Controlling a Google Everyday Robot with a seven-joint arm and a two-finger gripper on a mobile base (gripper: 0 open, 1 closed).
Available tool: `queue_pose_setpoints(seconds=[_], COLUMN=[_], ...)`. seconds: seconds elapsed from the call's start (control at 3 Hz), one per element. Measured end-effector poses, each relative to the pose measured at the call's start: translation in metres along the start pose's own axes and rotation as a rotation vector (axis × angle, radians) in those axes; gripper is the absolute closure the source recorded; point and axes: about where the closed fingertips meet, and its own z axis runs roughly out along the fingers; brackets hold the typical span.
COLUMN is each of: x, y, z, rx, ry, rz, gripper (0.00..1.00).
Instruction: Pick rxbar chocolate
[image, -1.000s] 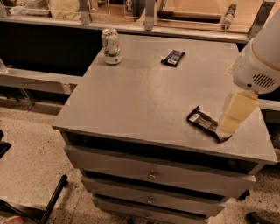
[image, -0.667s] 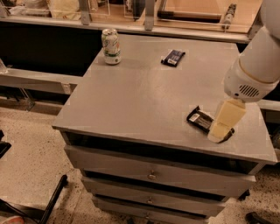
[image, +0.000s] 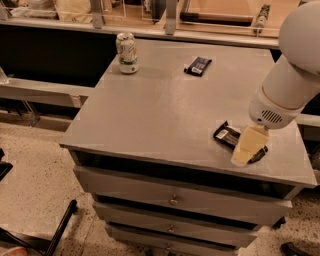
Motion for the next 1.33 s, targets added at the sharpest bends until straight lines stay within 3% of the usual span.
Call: queue_pose_setpoints(seconds=[0.67, 1.0, 1.33], x=[0.009, 0.008, 0.008], y=[0.002, 0.002, -0.003], z=[0.019, 0.014, 0.002], rx=[-0.022, -0.023, -0.03], ry=[0.025, 0.025, -0.003], rz=[0.032, 0.032, 0.034], gripper=[0.63, 0.87, 1.0])
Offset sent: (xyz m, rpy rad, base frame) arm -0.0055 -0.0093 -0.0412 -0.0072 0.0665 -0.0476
